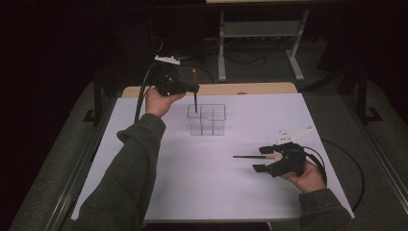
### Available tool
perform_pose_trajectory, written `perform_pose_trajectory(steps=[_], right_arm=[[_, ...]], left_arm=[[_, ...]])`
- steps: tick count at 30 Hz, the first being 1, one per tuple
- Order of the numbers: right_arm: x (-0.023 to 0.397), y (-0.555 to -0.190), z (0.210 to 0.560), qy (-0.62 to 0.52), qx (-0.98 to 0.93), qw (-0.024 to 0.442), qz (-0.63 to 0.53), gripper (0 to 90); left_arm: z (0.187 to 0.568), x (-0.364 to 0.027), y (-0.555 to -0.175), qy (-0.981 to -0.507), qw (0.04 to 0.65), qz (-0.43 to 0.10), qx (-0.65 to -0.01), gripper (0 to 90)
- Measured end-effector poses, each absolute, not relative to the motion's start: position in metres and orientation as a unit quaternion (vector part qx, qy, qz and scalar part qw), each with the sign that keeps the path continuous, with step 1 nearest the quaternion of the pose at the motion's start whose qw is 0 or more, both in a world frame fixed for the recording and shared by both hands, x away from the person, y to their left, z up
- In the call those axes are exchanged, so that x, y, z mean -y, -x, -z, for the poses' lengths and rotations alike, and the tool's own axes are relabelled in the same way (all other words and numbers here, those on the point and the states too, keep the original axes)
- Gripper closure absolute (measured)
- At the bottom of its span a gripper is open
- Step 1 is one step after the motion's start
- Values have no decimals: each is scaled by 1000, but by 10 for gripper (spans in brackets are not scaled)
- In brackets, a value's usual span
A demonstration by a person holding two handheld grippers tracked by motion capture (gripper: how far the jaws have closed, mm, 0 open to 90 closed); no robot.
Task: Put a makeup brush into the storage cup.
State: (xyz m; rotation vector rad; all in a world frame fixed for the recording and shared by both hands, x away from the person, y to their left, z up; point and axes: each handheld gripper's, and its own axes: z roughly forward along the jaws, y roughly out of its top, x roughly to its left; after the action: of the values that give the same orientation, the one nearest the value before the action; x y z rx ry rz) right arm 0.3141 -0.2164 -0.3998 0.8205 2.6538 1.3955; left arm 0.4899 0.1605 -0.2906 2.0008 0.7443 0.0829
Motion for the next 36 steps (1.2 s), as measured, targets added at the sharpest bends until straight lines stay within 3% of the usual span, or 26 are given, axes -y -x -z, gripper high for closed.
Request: perform_pose_trajectory(steps=[36], right_arm=[[218,-315,400,-264,-852,11,-452,231]], left_arm=[[321,-158,-493,-837,444,-27,-320,825]])
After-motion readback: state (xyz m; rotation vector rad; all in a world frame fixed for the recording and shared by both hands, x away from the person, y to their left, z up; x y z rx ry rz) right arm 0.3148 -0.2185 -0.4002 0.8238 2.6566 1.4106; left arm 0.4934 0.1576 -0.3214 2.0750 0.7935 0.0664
